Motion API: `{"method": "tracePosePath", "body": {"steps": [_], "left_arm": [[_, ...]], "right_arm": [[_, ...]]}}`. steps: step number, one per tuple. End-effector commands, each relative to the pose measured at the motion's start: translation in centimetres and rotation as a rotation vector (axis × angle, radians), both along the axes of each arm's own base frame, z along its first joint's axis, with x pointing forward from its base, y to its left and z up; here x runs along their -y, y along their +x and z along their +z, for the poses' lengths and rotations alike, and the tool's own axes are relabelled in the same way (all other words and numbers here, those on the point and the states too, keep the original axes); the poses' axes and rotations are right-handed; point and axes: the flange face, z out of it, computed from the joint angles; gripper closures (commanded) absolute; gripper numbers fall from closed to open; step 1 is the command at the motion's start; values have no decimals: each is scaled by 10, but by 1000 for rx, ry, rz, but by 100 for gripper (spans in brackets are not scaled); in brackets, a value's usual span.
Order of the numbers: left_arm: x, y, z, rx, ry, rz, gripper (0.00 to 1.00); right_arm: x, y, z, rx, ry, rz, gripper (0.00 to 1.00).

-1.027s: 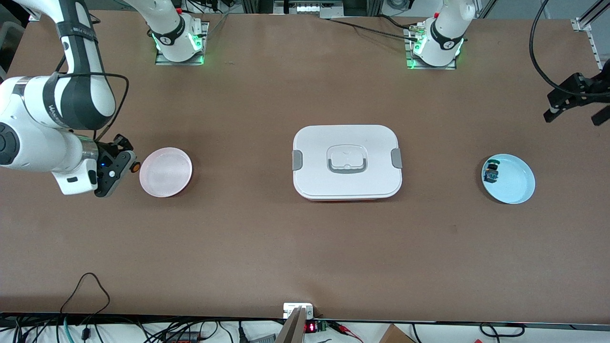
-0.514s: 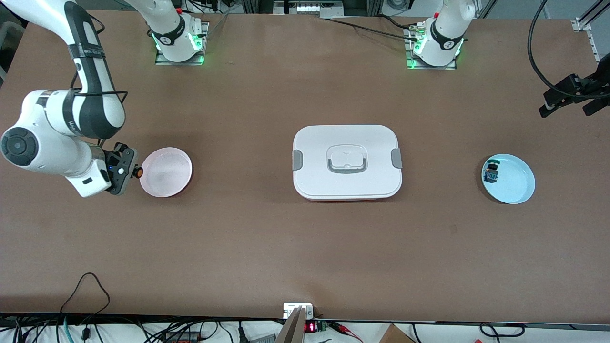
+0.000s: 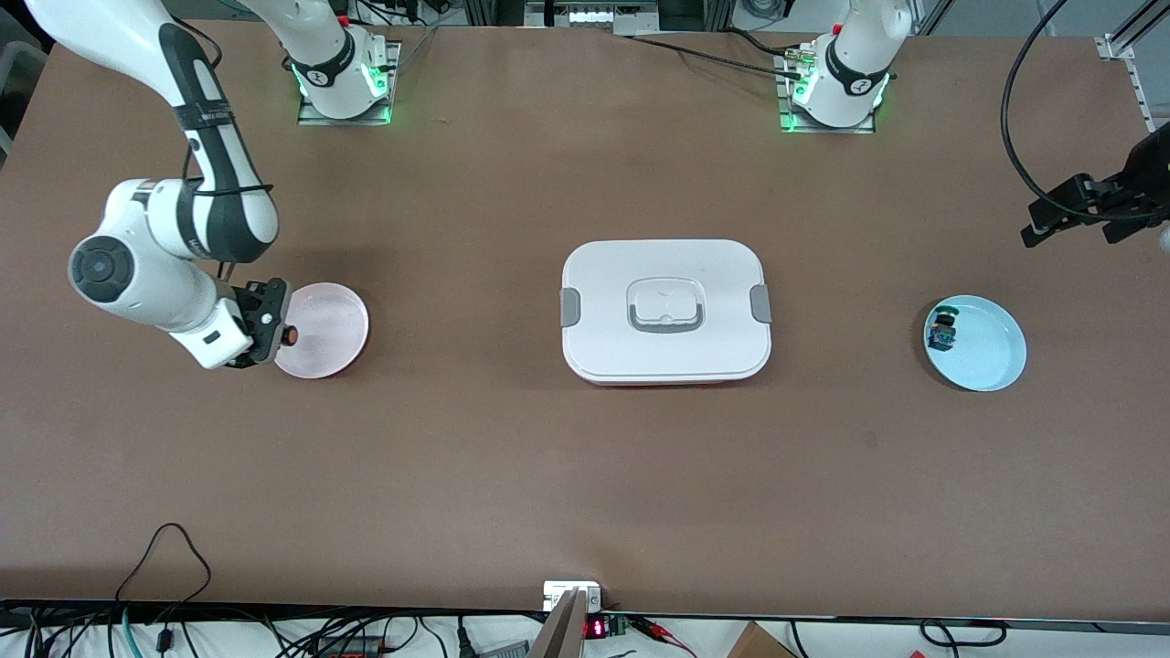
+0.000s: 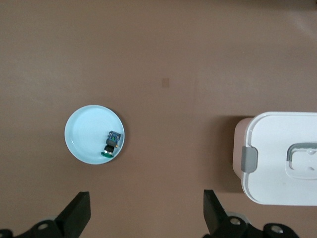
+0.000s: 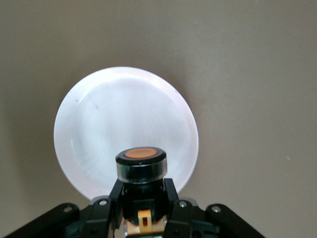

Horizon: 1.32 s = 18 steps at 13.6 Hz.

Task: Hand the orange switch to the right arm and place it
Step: 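Lower the orange switch onto the white plate with the right gripper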

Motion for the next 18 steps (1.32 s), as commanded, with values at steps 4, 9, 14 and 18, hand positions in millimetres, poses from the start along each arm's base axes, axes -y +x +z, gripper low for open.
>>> {"method": "tracePosePath", "body": {"steps": [4, 9, 14, 18], "left_arm": [[2, 9, -2, 20, 34, -17, 0], [1, 13, -11, 7, 28, -90, 0], [12, 15, -10, 16, 22, -105, 0], [23, 15, -10, 13, 21, -125, 0]], "right_arm": [[-15, -31, -29, 66, -5, 75, 100], [-13, -48, -56, 101, -8, 88, 100], [-14, -51, -68, 119, -20, 121, 100], [-12, -68, -89, 119, -23, 127, 100]]}}
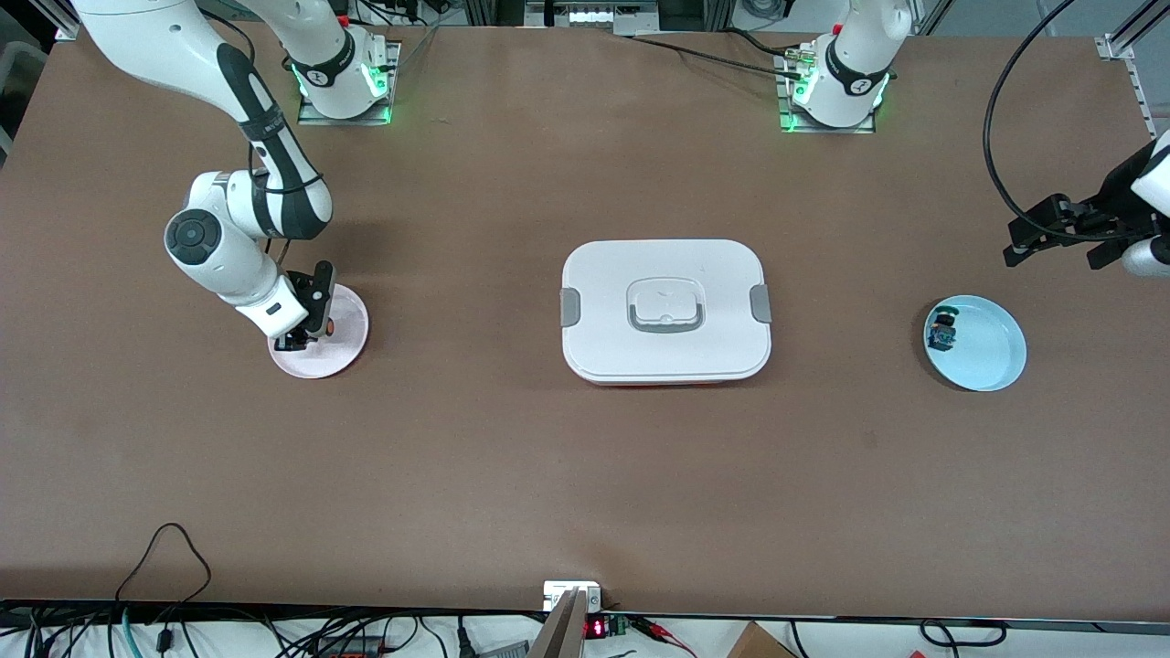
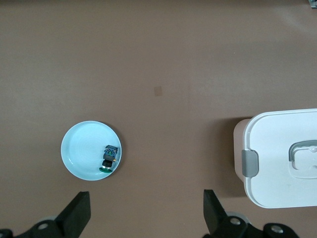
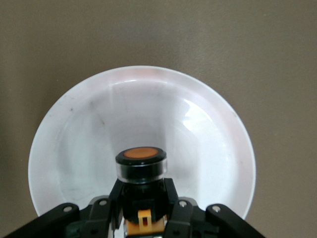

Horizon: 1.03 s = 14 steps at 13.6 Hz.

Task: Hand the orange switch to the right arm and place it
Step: 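Lower the orange switch onto the white plate with the right gripper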

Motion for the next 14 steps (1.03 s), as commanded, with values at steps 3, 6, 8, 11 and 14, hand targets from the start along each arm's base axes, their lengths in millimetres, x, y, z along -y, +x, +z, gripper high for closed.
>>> {"method": "tracePosePath", "body": {"steps": [3, 6, 8, 11, 14], "left_arm": [[4, 2, 2, 1, 15, -26, 0], [3, 2, 2, -2, 15, -27, 0], [3, 2, 2, 0, 15, -27, 0], [3, 2, 2, 0, 15, -26, 0], [1, 2, 2, 1, 15, -23, 0]], "right_arm": [[2, -21, -25, 10, -7, 27, 100], [2, -23, -24, 23, -5, 23, 54], [2, -20, -12, 39, -2, 23, 0], [0, -11, 21, 79, 7, 14, 0], [-8, -2, 56, 100, 20, 4, 0]]}}
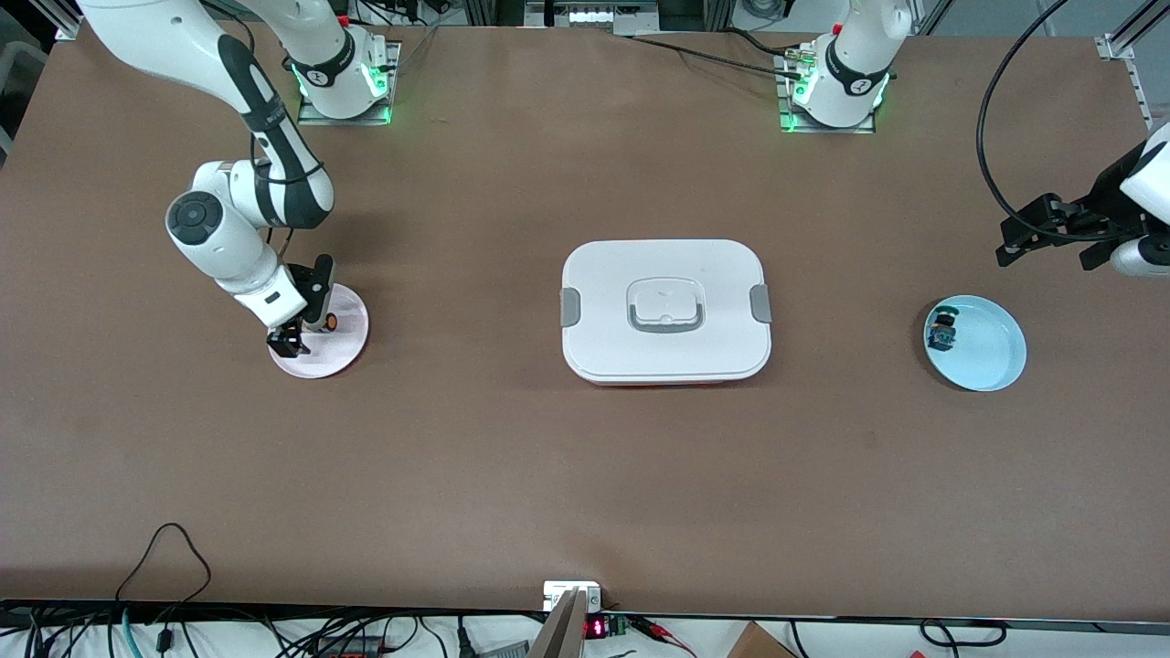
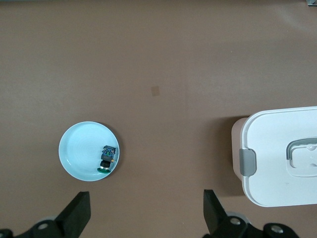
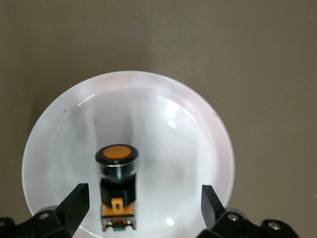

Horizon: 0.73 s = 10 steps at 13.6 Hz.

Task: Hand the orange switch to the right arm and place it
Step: 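Lower the orange switch onto the white plate with the right gripper, then open the right gripper to release the orange switch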

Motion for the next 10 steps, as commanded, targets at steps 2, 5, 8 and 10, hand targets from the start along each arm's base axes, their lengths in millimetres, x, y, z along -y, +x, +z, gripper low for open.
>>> {"method": "tracePosePath", "body": {"steps": [2, 5, 8, 10], "left_arm": [[-2, 1, 4, 3, 16, -17, 0], [-5, 0, 7, 9, 18, -13, 0], [-9, -1, 9, 12, 18, -5, 0], [-10, -3, 12, 15, 18, -3, 0]], "right_arm": [[-11, 15, 55, -20, 7, -9, 0], [-21, 52, 121, -78, 6, -14, 0], [-27, 72, 178, -86, 10, -45, 0], [-35, 76, 210, -105, 12, -107, 0]]}}
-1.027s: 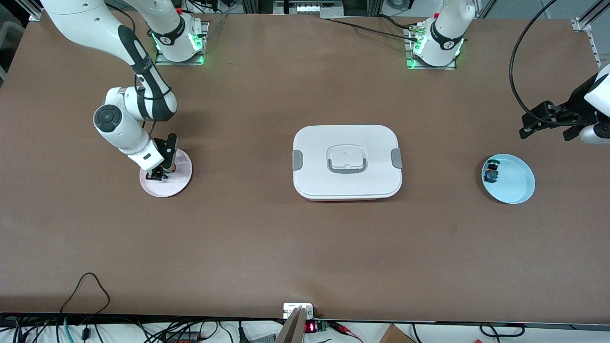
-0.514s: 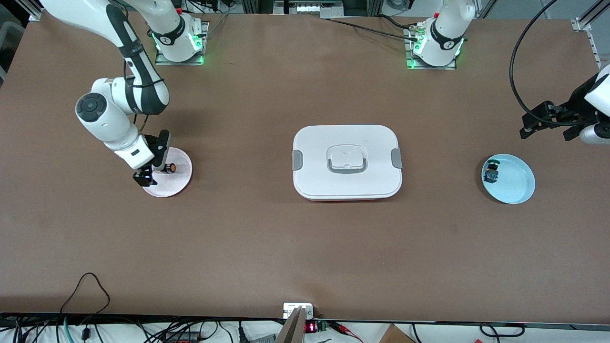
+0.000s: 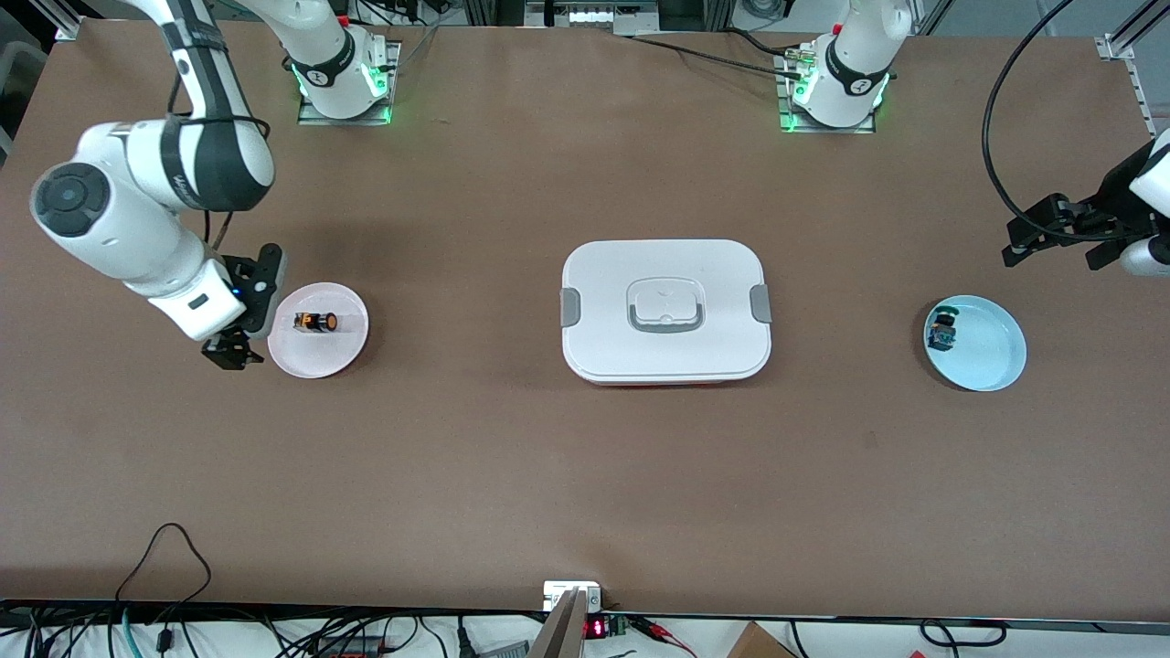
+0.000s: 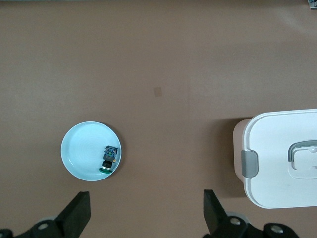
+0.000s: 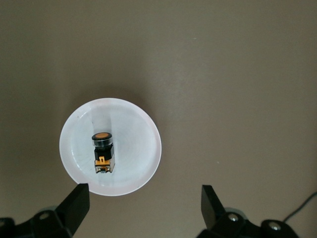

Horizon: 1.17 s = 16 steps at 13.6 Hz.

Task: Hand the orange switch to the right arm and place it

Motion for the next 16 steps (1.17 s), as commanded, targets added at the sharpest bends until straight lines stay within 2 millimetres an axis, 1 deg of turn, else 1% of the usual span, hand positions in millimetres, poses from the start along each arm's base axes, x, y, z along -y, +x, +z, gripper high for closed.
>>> {"method": "tracePosePath", "body": {"steps": [1, 2, 4, 6, 8, 10, 11, 13, 14, 16], "left_arm": [[-4, -3, 9, 10, 18, -13, 0], [-4, -3, 10, 12, 18, -13, 0], [-4, -3, 9, 10, 19, -13, 0], [-4, -3, 9, 10, 19, -14, 0], [-2, -3, 9, 10, 19, -17, 0], [-2, -3, 9, 10, 19, -16, 0], [-2, -3, 9, 10, 19, -16, 0], [-2, -3, 9, 10, 19, -17, 0], [-2, -2, 9, 9, 19, -17, 0], [-2, -2, 9, 9, 18, -17, 0]], "right_arm": [[-19, 6, 41, -30, 5, -83, 0], [-23, 5, 54, -43, 5, -128, 0], [-29, -5, 70, -90, -4, -275, 0], [-31, -15, 78, -130, -18, -450, 0], [-41, -24, 88, -149, -40, -652, 0], [-52, -34, 94, -155, -66, -894, 0], [-54, -37, 95, -159, -78, -979, 0], [-56, -44, 95, -181, -115, -1102, 0], [-60, -47, 99, -189, -137, -1160, 0], [-61, -52, 110, -205, -182, -1282, 0]]}}
